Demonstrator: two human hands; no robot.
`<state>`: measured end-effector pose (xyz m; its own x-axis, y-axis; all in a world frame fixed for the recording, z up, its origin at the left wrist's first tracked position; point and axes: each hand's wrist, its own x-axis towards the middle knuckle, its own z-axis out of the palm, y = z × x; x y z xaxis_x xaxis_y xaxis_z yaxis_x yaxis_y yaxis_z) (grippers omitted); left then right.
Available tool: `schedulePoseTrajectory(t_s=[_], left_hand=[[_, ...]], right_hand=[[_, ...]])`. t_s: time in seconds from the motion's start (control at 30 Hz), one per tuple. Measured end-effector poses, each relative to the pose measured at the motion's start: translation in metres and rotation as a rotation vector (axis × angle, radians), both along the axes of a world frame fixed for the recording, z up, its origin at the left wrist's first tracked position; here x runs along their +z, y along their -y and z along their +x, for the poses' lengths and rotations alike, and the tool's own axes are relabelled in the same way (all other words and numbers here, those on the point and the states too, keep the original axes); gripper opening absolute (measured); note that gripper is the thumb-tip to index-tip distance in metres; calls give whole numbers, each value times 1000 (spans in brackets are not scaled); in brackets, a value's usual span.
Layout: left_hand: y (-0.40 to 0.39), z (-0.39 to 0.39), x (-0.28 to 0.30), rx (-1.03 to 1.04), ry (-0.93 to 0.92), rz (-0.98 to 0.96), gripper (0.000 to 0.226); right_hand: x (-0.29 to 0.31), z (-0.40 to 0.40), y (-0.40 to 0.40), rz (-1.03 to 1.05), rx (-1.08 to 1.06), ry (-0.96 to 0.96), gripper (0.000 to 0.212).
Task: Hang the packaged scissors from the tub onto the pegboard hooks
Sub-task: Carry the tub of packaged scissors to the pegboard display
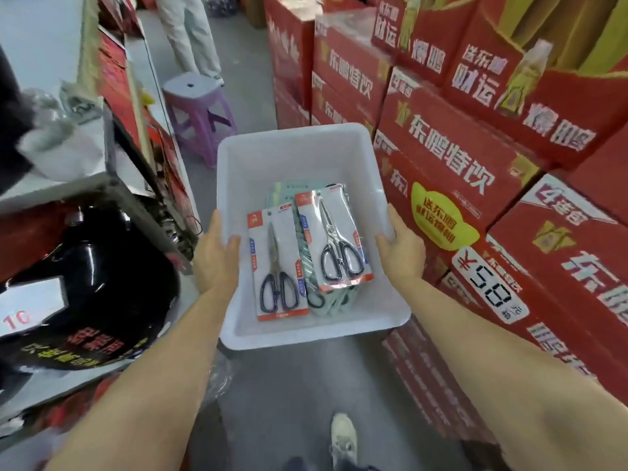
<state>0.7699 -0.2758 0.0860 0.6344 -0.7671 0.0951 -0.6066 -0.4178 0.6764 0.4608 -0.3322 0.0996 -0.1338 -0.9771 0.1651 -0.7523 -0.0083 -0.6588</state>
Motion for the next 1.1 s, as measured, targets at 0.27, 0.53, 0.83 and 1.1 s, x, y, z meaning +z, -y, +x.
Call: schedulePoseTrajectory(t_s=[0.27,0.53,0.83,1.1], left_hand=[[112,75,-4,120,50,-1,59],[241,160,-4,153,73,12,61],[393,240,1,200,26,-27,62],[512,316,1,275,-8,-28,63]], right_hand=[[-4,89,152,48,113,-17,61],[-7,181,294,88,119,18,62],[3,264,451,80,157,32,57],[0,348,594,87,239,62,60]])
